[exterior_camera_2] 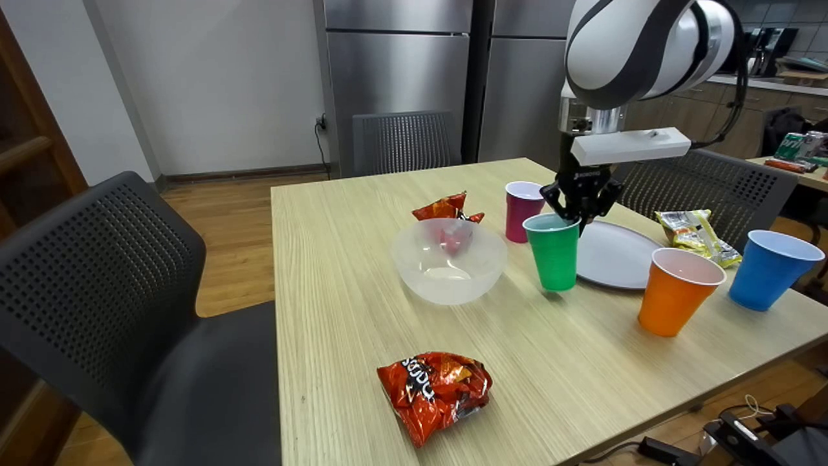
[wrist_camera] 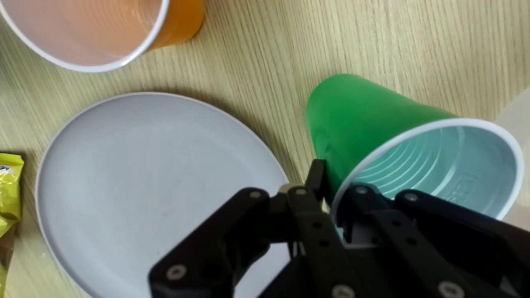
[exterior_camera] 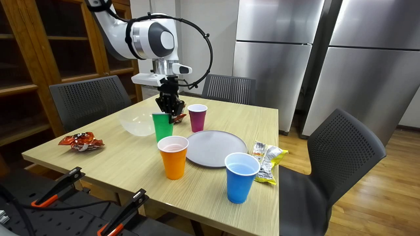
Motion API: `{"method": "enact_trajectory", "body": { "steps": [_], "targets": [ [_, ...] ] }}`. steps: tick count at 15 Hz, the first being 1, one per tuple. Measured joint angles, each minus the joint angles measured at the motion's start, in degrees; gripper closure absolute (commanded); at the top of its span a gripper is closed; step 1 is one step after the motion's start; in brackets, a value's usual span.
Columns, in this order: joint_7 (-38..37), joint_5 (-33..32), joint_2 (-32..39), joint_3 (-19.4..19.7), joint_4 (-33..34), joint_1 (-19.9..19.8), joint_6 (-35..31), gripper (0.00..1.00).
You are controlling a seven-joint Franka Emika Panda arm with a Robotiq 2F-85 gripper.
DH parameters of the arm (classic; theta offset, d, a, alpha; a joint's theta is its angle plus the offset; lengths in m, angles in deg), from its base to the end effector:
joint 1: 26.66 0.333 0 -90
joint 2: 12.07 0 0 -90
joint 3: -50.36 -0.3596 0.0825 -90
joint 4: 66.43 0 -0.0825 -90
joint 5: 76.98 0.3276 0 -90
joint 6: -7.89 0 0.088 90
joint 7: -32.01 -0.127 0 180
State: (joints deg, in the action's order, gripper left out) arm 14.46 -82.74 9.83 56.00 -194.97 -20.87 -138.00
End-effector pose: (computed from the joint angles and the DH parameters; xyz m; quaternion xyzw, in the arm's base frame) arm 0.5218 0.0025 0.2590 0.9926 -0.1059 -0.0320 0.0505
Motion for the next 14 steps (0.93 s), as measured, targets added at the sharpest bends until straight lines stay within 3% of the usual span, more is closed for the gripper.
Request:
{"method": "enact_trajectory", "body": {
  "steps": [14],
  "targets": [
    [-0.5, 5.8, -8.5, 3.2, -4.1, -6.1, -4.1, 0.99]
  ]
}}
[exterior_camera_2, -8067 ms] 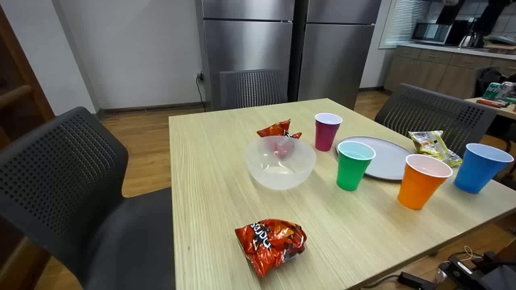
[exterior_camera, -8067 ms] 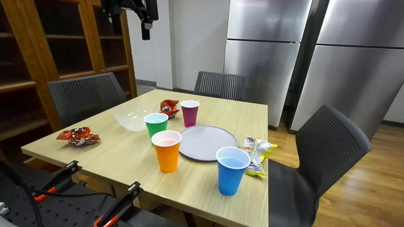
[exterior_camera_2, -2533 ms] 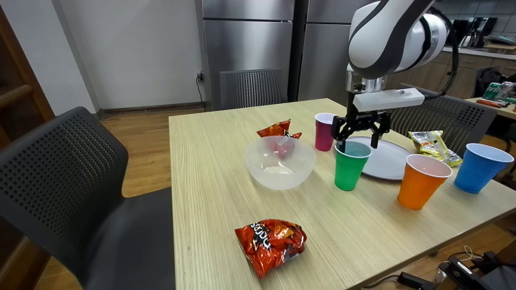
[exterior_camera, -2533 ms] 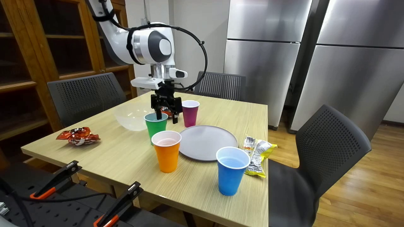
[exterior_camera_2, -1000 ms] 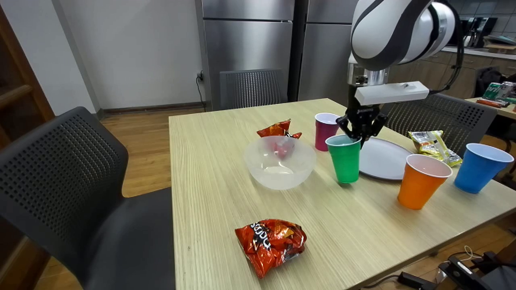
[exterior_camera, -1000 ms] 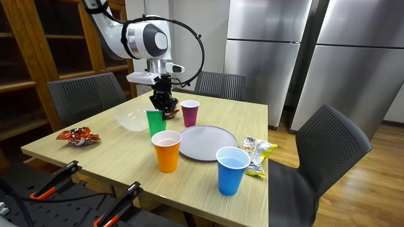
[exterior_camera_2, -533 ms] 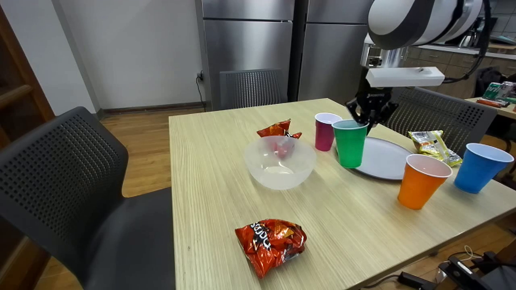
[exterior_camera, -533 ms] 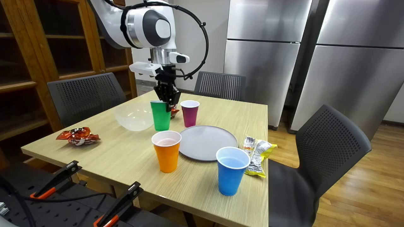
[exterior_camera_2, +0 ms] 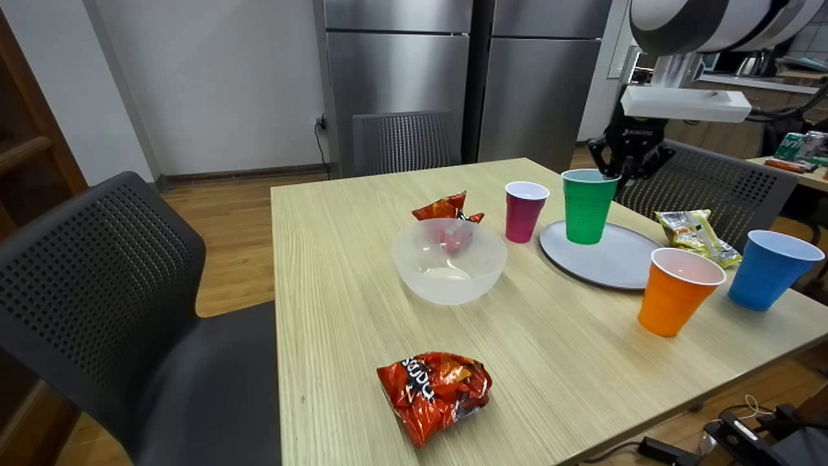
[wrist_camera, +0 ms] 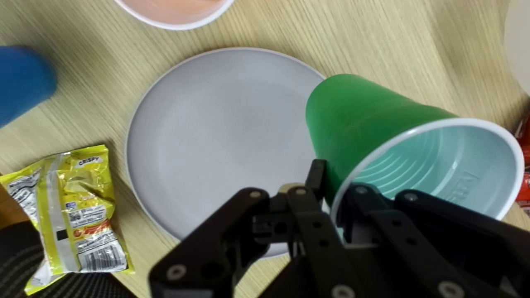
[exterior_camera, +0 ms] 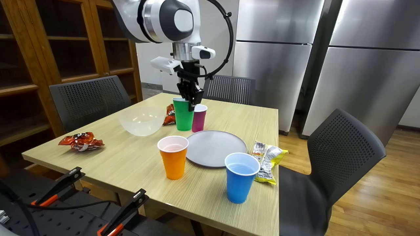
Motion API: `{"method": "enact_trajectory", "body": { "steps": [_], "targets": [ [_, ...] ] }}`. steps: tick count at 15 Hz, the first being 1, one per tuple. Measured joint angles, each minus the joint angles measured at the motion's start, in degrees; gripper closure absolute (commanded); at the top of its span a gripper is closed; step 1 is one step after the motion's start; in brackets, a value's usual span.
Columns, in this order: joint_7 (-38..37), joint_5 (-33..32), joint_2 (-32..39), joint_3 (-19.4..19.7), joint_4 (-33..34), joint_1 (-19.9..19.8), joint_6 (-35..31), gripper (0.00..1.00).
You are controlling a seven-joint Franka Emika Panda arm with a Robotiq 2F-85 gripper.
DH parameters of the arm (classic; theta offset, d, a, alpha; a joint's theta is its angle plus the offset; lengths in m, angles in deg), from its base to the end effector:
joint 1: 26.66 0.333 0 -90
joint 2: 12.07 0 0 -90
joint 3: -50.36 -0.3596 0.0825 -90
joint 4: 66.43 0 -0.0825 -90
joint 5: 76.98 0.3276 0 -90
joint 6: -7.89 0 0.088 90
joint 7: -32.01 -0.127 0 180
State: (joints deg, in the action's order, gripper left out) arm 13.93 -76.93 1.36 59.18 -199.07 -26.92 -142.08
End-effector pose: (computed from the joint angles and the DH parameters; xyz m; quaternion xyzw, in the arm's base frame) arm 0.5054 -0.0792 0.3185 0.9718 -0.2324 0.0367 0.0147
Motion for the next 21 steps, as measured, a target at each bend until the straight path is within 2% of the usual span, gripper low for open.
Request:
{"method": "enact_trajectory", "body": {
  "steps": [10, 21],
  "targets": [
    [-5.1, 2.9, 0.8, 3.2, 1.7, -3.2, -0.8, 0.99],
    [-12.8, 5.4, 9.7, 6.8, 11.7, -5.0, -0.4, 0.99]
  ]
}}
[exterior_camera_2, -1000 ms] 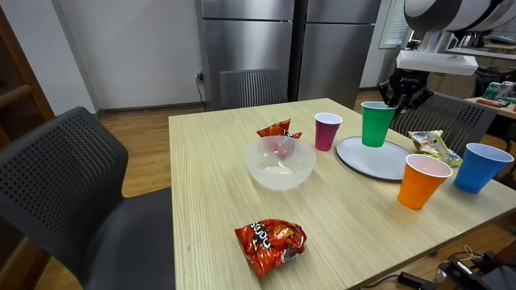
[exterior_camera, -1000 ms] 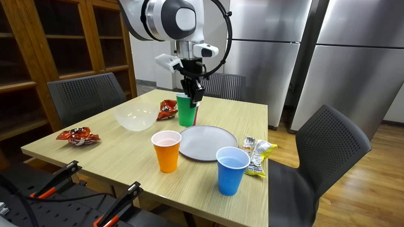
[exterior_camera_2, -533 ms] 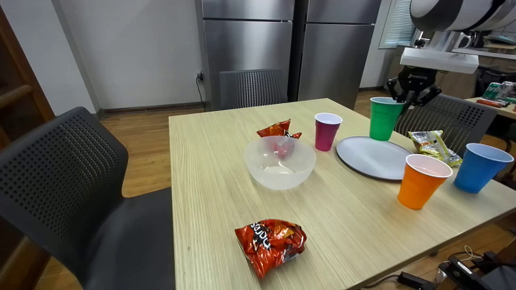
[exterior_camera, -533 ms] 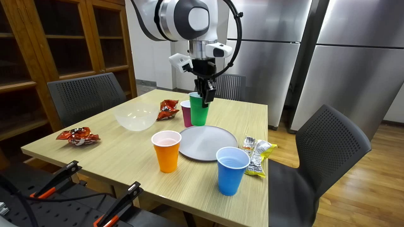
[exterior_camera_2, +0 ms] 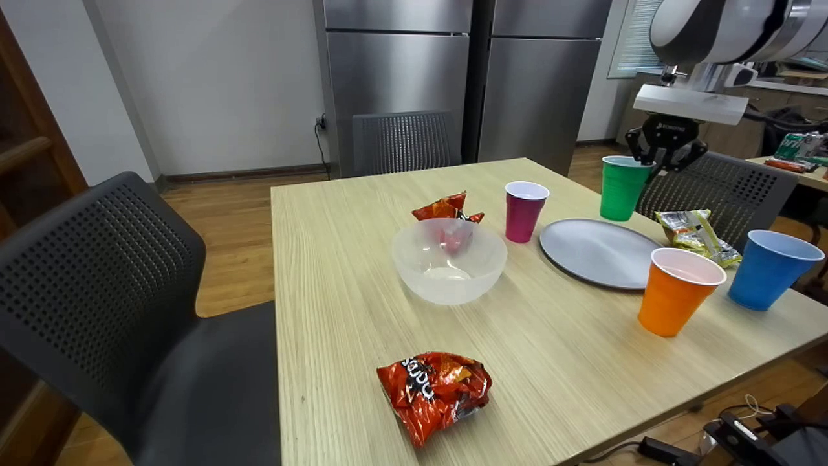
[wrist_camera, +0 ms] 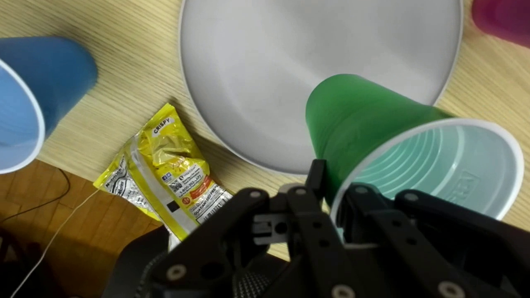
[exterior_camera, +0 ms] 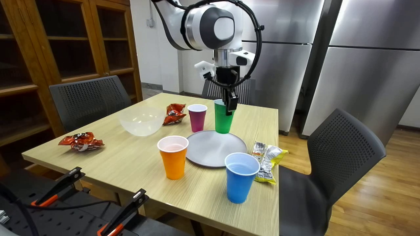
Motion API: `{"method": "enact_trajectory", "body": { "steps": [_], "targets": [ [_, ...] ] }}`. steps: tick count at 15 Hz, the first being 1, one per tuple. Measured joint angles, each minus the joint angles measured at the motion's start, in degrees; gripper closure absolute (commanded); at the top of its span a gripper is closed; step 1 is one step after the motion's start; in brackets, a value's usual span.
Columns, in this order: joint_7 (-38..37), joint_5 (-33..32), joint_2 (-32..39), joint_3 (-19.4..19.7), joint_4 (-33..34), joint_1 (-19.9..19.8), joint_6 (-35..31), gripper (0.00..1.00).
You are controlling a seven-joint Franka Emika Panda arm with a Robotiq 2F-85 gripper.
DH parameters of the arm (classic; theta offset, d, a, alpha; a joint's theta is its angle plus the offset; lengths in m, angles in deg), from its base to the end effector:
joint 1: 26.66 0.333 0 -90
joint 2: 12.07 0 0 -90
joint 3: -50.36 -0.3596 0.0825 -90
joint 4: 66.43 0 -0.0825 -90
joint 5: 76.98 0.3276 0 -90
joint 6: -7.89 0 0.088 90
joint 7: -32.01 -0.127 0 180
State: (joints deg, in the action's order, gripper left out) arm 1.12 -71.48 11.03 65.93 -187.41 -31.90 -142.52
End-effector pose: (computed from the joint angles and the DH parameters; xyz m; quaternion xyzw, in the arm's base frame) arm 0.5429 -0.1979 0.3059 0.8859 -0.4586 0.0661 0.0200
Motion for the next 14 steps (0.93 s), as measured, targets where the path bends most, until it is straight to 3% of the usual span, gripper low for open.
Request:
{"method": "enact_trajectory", "body": {
  "steps": [14],
  "targets": [
    [-2.8, 3.5, 12.4, 0.7, 12.5, -1.0, 6.7, 0.99]
  ]
}}
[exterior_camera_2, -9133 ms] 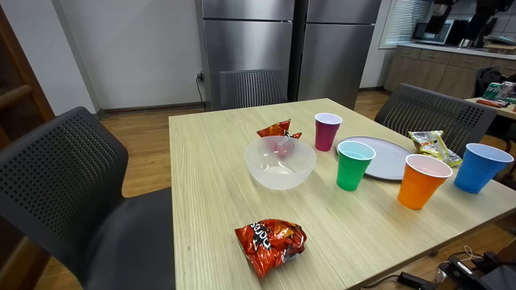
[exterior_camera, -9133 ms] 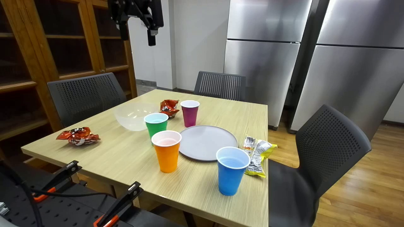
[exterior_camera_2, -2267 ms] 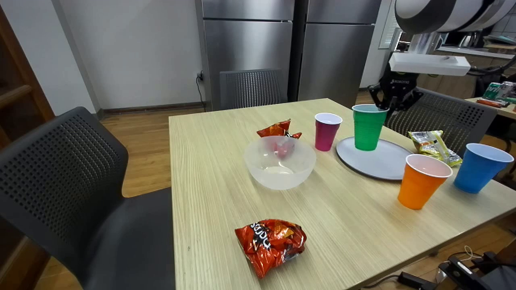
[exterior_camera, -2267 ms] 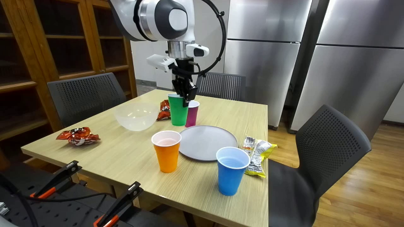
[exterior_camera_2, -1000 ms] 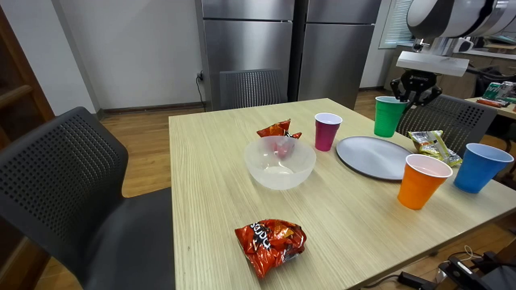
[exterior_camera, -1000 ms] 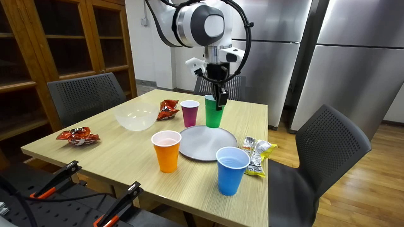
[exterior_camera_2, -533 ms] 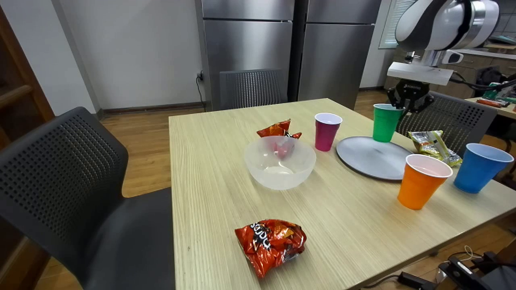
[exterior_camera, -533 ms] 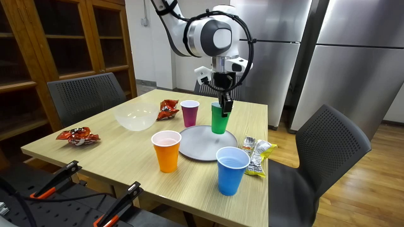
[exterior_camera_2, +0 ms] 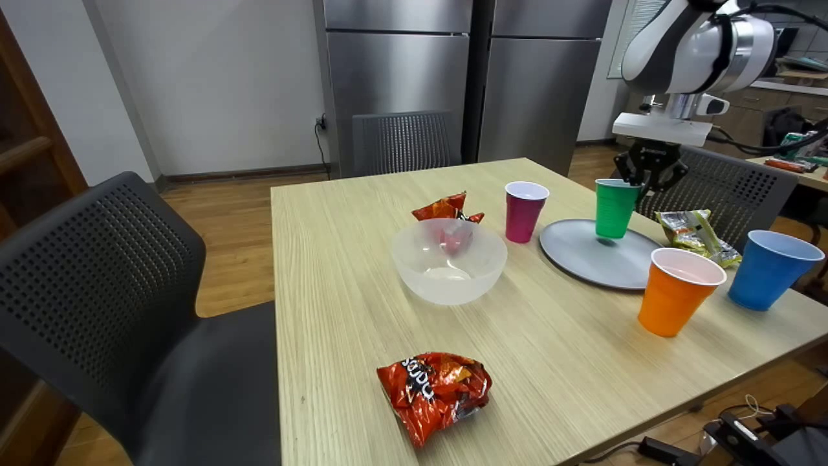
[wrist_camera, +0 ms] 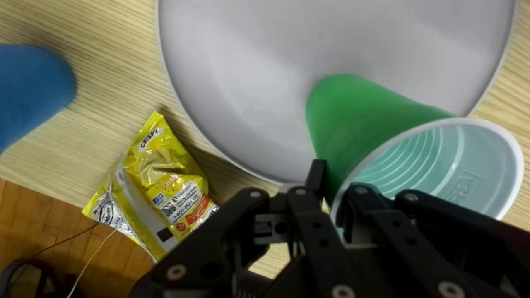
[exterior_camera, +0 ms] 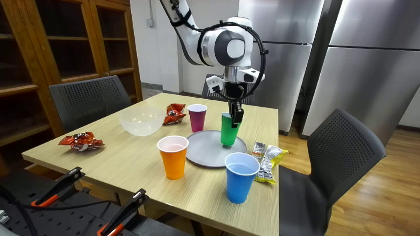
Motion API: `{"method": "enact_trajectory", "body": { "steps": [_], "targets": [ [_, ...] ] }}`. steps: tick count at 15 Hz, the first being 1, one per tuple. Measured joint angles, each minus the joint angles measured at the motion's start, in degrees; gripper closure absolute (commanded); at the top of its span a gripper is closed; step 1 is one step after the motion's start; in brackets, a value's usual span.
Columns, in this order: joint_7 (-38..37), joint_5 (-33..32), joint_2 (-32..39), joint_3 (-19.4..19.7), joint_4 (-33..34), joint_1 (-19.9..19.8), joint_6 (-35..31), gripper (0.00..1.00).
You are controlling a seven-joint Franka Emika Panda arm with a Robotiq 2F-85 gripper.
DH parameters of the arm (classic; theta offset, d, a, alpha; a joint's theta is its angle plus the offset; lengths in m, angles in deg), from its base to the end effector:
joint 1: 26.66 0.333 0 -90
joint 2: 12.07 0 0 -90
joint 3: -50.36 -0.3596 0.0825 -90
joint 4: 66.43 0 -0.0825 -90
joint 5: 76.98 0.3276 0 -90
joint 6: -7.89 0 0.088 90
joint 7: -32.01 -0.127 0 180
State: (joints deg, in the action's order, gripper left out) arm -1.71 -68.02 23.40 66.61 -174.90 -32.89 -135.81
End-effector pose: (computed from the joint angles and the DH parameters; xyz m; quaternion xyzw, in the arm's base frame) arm 0.5840 -0.2220 0.2474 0.8637 -0.5026 0.0167 0.0328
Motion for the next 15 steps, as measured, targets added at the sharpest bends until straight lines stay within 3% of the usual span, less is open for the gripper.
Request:
{"method": "enact_trajectory", "body": {
  "steps": [3, 4, 5, 12, 15],
  "targets": [
    [-0.1, 0.1, 1.3, 0.0, 1.4, 0.0, 1.0, 0.99],
    [-0.2, 0.2, 1.7, 0.0, 1.8, 0.0, 1.2, 0.69],
    [-0.2, 0.2, 2.0, 0.0, 2.1, 0.0, 1.5, 0.68],
    [-0.2, 0.2, 1.5, -0.1, 2.4, 0.2, 2.0, 0.17],
    [-0.2, 0.2, -1.0, -0.7, 1.1, 0.4, 1.7, 0.01]
  ]
}}
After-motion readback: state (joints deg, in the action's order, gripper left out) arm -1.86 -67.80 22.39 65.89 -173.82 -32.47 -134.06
